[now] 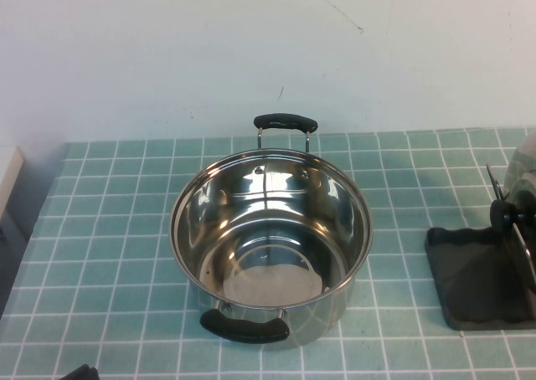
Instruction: Put pot lid on rack
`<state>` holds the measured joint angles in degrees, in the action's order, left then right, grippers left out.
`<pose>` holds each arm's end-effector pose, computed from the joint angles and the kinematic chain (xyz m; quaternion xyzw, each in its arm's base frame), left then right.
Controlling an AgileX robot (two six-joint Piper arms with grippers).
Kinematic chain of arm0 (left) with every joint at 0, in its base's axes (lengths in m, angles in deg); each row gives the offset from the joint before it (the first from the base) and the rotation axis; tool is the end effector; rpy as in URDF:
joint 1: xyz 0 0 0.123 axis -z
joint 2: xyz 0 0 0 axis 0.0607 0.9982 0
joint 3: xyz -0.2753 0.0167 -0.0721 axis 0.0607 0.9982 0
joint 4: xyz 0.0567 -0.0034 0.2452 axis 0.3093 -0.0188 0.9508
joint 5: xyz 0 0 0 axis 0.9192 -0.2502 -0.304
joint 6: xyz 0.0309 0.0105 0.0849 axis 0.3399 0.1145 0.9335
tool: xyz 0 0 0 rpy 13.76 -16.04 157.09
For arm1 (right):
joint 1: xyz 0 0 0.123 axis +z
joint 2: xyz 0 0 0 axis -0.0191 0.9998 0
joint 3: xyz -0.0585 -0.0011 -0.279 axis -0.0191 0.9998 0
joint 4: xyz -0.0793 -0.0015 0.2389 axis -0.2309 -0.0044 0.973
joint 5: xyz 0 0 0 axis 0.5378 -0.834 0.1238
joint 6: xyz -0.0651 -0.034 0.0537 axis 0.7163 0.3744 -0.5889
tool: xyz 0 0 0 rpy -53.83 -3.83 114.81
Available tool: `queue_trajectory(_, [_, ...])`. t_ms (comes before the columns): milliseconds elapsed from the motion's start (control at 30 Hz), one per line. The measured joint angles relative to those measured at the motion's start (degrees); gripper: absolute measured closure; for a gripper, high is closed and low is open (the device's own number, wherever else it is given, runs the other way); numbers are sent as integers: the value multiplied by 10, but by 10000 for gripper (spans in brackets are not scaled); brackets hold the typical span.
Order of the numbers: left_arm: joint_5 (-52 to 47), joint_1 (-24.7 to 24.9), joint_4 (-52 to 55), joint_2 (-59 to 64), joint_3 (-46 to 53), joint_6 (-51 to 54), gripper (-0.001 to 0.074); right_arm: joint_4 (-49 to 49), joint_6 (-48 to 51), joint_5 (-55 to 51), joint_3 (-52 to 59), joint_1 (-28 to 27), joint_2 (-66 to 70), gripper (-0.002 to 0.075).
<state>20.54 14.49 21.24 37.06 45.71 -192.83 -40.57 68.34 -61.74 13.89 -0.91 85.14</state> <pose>0.0638 -0.0412 0.1862 0.1209 0.7719 -0.2321 0.5794 0.0532 -0.0041 0.1749 0.0161 0.7929 -0.0155 0.6090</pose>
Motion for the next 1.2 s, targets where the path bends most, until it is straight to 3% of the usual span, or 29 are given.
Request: queue_trajectory(1200, [0, 0, 0, 0, 0, 2, 737, -8, 18, -2, 0, -10, 0, 727])
